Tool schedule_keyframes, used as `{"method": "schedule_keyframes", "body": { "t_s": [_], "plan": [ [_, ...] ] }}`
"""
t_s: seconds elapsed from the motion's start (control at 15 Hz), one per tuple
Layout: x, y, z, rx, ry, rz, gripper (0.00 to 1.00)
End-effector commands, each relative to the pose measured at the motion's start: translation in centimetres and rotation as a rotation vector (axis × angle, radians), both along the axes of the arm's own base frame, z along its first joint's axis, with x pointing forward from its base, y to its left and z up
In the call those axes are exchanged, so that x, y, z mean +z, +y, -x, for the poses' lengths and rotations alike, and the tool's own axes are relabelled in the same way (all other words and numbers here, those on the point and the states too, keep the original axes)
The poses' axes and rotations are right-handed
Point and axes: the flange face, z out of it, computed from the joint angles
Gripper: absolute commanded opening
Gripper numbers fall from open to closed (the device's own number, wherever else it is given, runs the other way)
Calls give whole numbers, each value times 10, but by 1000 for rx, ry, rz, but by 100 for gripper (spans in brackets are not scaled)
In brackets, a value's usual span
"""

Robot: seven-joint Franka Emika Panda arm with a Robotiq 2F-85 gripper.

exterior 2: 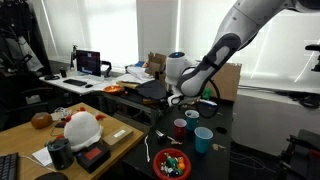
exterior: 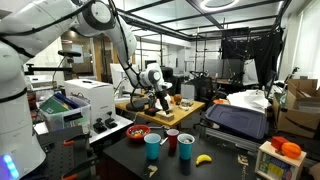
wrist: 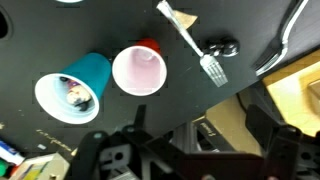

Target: Pick up the white, orange , white-brown and green objects from the bowl and put them in the cup near the banana plush toy

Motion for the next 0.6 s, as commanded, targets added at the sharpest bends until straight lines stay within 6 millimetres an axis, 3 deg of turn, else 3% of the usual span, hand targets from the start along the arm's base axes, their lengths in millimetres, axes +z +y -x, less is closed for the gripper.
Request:
{"method": "schedule_keyframes", "body": {
  "t_s": [0.0,0.27,0.53],
  "plan": [
    [5,42,26,172,34,-95,100],
    [-15,82,39,247,140,-173,100],
    [-26,96,47,214,213,-227,100]
  ]
}}
